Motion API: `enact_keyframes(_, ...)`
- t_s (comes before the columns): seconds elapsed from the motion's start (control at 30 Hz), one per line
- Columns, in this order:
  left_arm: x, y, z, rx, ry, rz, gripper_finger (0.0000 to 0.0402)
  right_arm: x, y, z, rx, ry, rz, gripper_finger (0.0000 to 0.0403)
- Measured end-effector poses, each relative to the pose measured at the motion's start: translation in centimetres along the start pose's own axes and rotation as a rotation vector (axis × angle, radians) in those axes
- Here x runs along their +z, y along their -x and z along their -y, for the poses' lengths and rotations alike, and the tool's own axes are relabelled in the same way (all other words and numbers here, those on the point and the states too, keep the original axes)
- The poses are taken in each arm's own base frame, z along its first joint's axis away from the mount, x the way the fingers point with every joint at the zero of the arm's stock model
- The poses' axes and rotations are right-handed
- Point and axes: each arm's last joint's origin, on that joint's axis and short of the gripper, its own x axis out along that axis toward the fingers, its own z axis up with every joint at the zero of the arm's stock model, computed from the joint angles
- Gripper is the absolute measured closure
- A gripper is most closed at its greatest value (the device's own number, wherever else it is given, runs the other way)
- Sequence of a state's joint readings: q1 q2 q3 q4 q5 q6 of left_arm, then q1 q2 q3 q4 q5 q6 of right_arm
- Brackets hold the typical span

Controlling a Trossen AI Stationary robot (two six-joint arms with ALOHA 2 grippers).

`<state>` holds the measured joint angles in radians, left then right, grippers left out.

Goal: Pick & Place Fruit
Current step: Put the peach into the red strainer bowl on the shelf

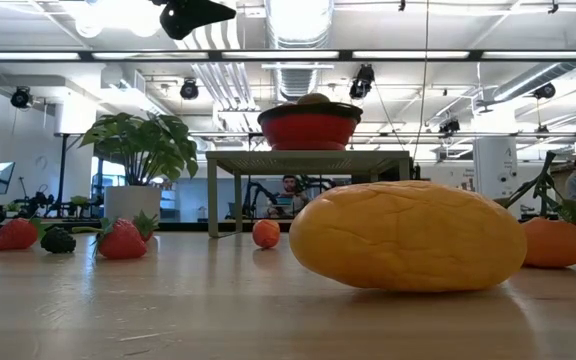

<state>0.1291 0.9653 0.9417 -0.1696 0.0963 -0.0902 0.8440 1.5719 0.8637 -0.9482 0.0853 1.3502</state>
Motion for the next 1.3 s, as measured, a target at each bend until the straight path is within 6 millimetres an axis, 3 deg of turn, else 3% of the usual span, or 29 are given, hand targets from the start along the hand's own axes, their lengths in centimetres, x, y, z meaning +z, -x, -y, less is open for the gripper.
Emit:
enact_keyframes(0.27,0.0,0.0,0.0,0.000,0.000,0.000,0.0057,-0.2,-2.0,0.4,0.063,-0.013,0.021,0.0165)
enact_keyframes(0.6,0.0,0.0,0.0,0.000,0.000,0.000,0.0058,-0.2,-2.1,0.3,0.067,0.013,0.054,0.0194)
enact_keyframes(1.1,0.0,0.0,0.0,0.000,0.000,0.000,0.0058,0.0,-2.2,0.2,0.069,0.062,0.097,0.0288)
enact_keyframes(1.3,0.0,0.0,0.0,0.000,0.000,0.000,0.0057,0.1,-1.9,0.4,0.074,0.063,0.116,0.0285)
